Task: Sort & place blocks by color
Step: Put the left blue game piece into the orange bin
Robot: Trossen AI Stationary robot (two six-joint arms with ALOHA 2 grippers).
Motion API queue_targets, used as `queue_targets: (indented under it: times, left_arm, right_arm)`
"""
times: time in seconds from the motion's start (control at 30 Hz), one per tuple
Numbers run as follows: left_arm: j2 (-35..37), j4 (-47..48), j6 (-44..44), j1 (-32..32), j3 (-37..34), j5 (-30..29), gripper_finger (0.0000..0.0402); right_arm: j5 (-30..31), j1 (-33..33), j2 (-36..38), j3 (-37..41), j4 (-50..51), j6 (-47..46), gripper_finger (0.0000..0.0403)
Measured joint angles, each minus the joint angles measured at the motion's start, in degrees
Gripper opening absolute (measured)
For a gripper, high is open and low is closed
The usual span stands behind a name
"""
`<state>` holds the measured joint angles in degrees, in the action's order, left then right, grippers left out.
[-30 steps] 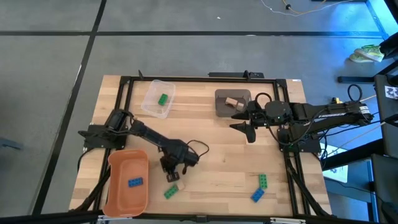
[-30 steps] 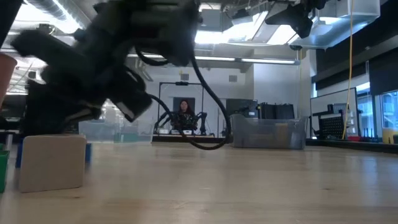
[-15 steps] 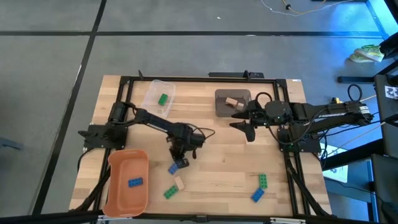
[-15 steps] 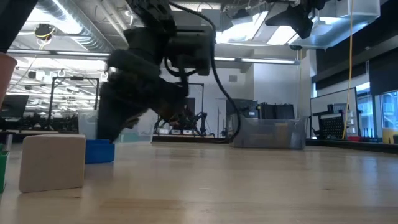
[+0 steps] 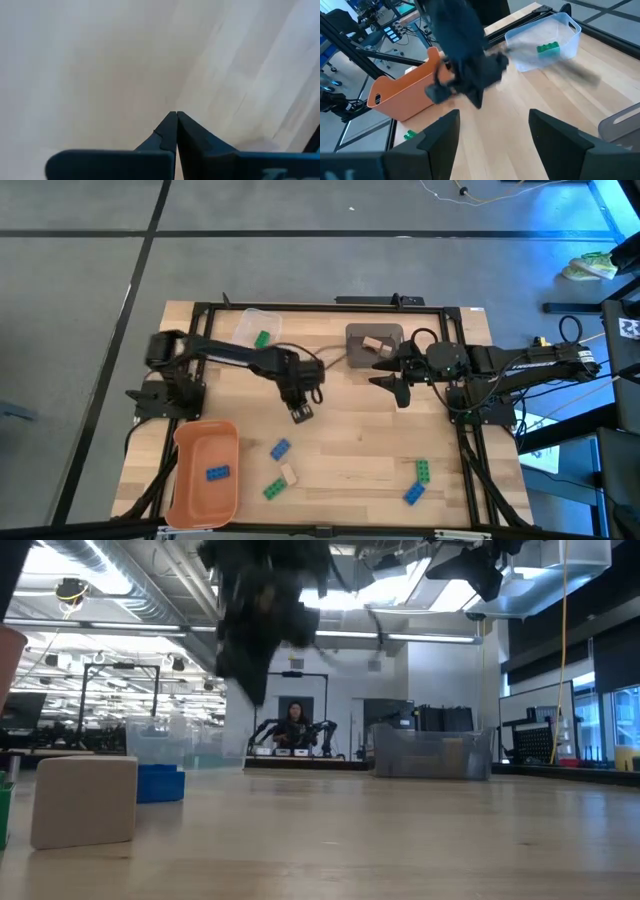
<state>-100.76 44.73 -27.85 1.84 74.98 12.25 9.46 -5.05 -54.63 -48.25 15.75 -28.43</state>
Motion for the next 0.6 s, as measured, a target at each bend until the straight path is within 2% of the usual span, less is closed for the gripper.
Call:
queue_targets:
  times: [0.13, 0.27, 0.43, 0.6]
  left_arm:
    - [7.3, -2.7, 0.3, -2.6, 0.0, -6.6, 0.0]
    - [13.9, -9.9, 1.6, -6.3, -1.7, -12.6, 0.0]
    - [24.0, -24.7, -1.0, -8.6, -12.1, -18.3, 0.0]
    - [33.9, -41.6, -4.9, -8.7, -25.5, -18.1, 0.0]
  right_arm:
    - [0.0, 0.0, 0.0, 0.0, -0.1, 0.0, 0.0237]
    - [0.0, 0.0, 0.0, 0.0, -0.1, 0.0, 0.0237]
    - [0.0, 0.0, 0.0, 0.0, -0.1, -1.0, 0.0237]
    - [0.0, 0.0, 0.0, 0.0, -0.1, -1.6, 0.0237]
